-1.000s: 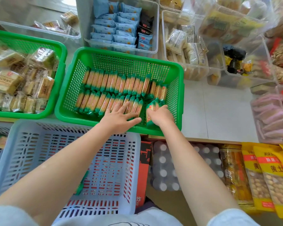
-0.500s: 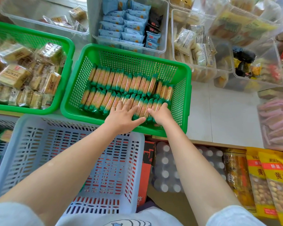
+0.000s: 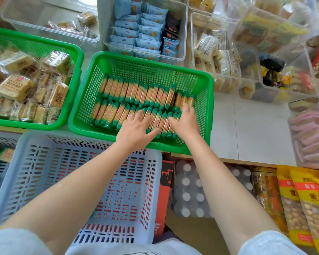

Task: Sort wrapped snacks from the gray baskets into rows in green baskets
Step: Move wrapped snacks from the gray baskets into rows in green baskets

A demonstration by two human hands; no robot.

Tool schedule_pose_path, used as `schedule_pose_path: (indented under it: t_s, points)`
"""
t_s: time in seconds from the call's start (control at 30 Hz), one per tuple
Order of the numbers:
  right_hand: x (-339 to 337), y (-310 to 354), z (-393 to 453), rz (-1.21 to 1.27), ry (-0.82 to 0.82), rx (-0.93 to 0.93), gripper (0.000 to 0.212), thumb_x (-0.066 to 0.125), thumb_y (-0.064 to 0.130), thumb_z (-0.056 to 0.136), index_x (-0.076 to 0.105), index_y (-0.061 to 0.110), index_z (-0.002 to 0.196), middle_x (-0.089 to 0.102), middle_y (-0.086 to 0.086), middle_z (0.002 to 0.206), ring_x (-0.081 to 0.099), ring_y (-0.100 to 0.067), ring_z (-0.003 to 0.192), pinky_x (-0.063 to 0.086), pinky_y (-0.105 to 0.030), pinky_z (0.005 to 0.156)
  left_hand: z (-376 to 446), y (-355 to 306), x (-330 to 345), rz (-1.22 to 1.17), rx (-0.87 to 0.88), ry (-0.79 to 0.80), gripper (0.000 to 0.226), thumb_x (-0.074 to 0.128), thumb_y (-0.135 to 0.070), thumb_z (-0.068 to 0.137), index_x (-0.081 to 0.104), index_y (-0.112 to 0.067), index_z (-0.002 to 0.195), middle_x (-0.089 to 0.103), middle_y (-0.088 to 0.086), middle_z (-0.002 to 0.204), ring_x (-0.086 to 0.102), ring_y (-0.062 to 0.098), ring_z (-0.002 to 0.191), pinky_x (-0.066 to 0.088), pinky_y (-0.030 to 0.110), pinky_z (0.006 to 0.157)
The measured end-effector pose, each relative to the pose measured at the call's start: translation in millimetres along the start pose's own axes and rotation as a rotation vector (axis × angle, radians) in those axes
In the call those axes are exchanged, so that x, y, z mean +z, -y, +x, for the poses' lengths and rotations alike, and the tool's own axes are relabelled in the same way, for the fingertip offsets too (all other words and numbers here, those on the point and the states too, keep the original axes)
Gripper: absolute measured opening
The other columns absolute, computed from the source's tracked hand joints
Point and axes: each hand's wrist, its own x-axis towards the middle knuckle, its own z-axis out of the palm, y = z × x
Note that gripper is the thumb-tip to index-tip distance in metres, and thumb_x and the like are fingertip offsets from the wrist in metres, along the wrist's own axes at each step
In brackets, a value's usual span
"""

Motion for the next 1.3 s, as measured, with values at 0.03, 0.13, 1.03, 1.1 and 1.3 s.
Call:
schedule_pose_path:
  t_s: [0.03,0.13,1.03,1.1,1.3]
  points:
    - [1.0,4.3,3.5,-0.030,-0.009,-0.085,0.079,0.056,0.044,0.097,0.016,0.017,0.159,0.016,-0.007,0.166,0.022,-0.029,0.150,0.030,-0.047,0.116,0.6,0.2,0.2,-0.010,-0.005,0.002,0.070,0.031,-0.067,0.096,0.031,-0.029,0.155,0.026,0.008,0.163,0.022,0.029,0.149,0.024,0.048,0.118]
    - [8.3,13.8,19.0,-0.101,0.095,-0.193,0.074,0.043,0.051,0.101,0.008,0.027,0.161,0.000,0.007,0.169,0.001,-0.021,0.155,0.009,-0.053,0.122,2.8,0.6,1.1,-0.027,-0.014,0.003,0.071,0.028,-0.068,0.097,0.027,-0.028,0.157,0.028,0.006,0.163,0.021,0.027,0.150,0.022,0.048,0.119]
    - [16.8,32.0,59.7,0.016,0.029,-0.200,0.070,0.049,0.045,0.098,0.023,0.020,0.158,0.001,-0.009,0.167,0.035,-0.037,0.143,0.038,-0.046,0.113,1.4,0.2,2.0,0.010,-0.006,-0.024,0.068,0.026,-0.066,0.098,0.034,-0.027,0.153,0.033,0.002,0.160,0.024,0.022,0.148,0.025,0.046,0.116]
    - [11.6,31.8,67.1,0.036,0.018,-0.167,0.066,0.048,0.044,0.099,0.026,0.023,0.157,0.000,-0.011,0.166,0.037,-0.038,0.142,0.039,-0.045,0.109,1.5,1.2,3.2,0.015,-0.004,-0.031,0.068,0.026,-0.066,0.098,0.034,-0.028,0.153,0.033,0.002,0.160,0.024,0.021,0.147,0.027,0.045,0.115]
    - [6.9,34.1,72.4,-0.014,0.027,-0.208,0.063,0.044,0.044,0.101,0.034,0.013,0.155,0.022,-0.009,0.164,0.035,-0.033,0.144,0.034,-0.044,0.113,1.2,0.9,3.2,0.012,-0.003,-0.043,0.068,0.027,-0.066,0.098,0.036,-0.027,0.152,0.035,0.002,0.159,0.026,0.021,0.147,0.028,0.045,0.114]
